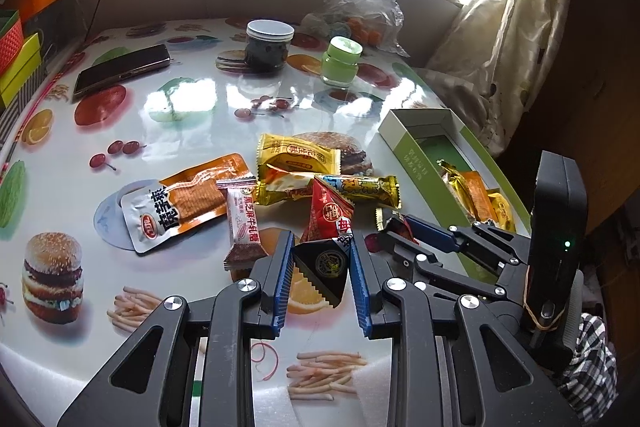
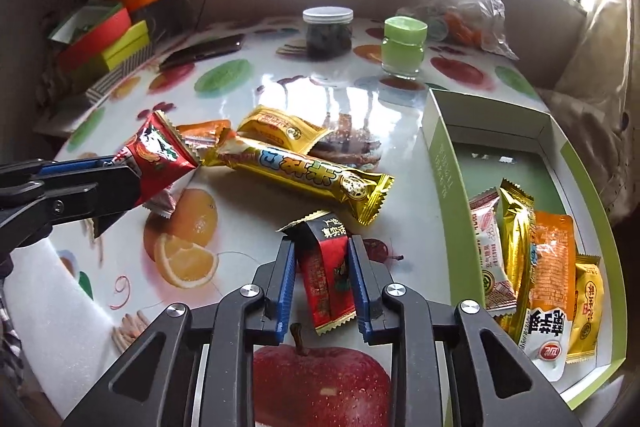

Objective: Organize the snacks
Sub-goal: 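Carry the red packet with the right gripper while the left carries the black packet to the box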

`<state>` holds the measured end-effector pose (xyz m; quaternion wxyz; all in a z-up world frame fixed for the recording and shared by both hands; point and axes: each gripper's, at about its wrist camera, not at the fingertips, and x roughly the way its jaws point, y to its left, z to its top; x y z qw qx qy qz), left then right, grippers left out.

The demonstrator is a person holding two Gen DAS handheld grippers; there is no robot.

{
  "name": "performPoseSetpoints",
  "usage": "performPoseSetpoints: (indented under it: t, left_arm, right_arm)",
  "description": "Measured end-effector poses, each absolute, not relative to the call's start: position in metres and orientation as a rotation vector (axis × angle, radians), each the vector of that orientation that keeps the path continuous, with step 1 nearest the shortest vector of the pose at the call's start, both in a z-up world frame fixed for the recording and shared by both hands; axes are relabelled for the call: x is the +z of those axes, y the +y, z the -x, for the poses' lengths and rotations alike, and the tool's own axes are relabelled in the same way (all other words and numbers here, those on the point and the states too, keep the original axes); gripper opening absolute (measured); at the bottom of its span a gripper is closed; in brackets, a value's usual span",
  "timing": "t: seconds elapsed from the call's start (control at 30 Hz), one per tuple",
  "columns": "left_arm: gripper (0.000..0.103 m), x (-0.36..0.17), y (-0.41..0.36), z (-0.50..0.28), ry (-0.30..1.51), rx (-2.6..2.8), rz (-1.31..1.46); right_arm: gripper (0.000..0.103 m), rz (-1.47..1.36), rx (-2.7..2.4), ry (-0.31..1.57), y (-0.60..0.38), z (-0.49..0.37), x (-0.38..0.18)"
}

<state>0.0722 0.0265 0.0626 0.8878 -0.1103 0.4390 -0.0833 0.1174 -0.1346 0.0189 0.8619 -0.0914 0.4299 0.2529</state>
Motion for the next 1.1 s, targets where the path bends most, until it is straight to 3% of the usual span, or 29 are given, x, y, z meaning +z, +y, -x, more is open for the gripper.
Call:
performPoseSetpoints:
  t: [0.63, 1.1]
  left_arm:
    - [0.028, 0.093, -0.024, -0.085, 0.863, -0.26, 0.157]
    - [0.028, 0.1, -0.084, -0.102, 0.859, -0.38, 0.108]
  right_arm:
    - [0.025, 0.047, 0.453, 0.779, -0.197, -0.102, 0.081]
    - [0.025, 0.006, 0.333, 0.774, -0.257, -0.105, 0.083]
